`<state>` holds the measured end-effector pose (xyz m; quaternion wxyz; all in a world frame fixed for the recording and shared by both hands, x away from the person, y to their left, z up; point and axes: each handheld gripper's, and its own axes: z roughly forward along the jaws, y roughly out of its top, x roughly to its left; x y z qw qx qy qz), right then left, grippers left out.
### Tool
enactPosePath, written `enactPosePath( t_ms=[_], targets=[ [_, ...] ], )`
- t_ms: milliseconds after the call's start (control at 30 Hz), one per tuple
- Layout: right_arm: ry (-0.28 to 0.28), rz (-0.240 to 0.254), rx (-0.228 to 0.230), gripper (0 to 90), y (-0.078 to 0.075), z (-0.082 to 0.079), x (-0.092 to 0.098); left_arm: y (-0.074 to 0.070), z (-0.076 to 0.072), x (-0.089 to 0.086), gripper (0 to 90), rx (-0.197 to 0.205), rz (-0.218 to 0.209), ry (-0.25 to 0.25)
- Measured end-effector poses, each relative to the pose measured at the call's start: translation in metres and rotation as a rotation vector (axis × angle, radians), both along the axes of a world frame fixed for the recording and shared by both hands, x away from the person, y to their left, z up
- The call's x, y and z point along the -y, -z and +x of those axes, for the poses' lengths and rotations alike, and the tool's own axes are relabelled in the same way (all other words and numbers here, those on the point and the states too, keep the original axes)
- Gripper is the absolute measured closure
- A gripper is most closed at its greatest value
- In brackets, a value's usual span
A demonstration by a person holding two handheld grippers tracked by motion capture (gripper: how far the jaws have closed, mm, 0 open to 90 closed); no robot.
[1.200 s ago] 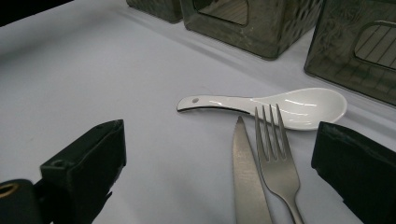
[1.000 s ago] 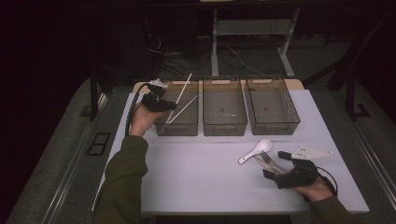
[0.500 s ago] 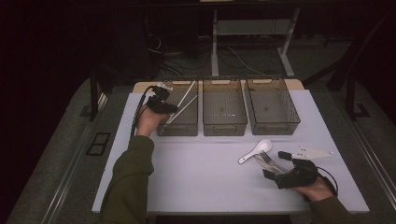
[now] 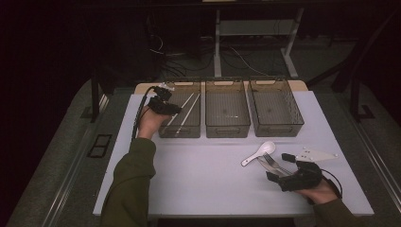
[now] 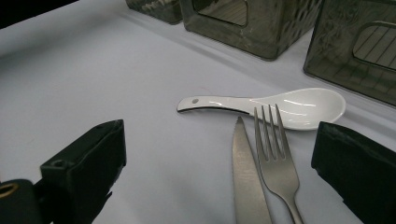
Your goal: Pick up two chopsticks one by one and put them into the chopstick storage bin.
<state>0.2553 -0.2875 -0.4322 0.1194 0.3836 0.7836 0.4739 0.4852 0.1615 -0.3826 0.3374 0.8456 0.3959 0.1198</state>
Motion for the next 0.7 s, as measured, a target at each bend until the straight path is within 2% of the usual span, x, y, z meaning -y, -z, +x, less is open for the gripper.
enactPosePath(
  t_ms=[167, 200, 300, 500, 700],
  targets=[
    [-0.001, -0.001, 0.003, 3.1, 0.000, 0.000, 0.000, -0.012, -0.008, 0.001, 64.3, 0.021, -0.049, 0.031],
    [0.000, -0.001, 0.001, 3.1, 0.000, 0.000, 0.000, -0.014, -0.010, 0.002, 62.8, 0.036, -0.068, 0.038],
    [0.002, 0.000, 0.001, 3.0, 0.000, 0.000, 0.000, -0.020, -0.019, 0.003, 58.4, 0.043, -0.115, 0.064],
    [0.001, -0.001, 0.000, 3.1, 0.000, 0.000, 0.000, -0.029, -0.037, 0.006, 51.4, 0.075, -0.146, 0.126],
    [0.000, -0.002, -0.007, 3.0, 0.000, 0.000, 0.000, -0.032, -0.054, 0.008, 45.9, 0.101, -0.171, 0.153]
  ],
)
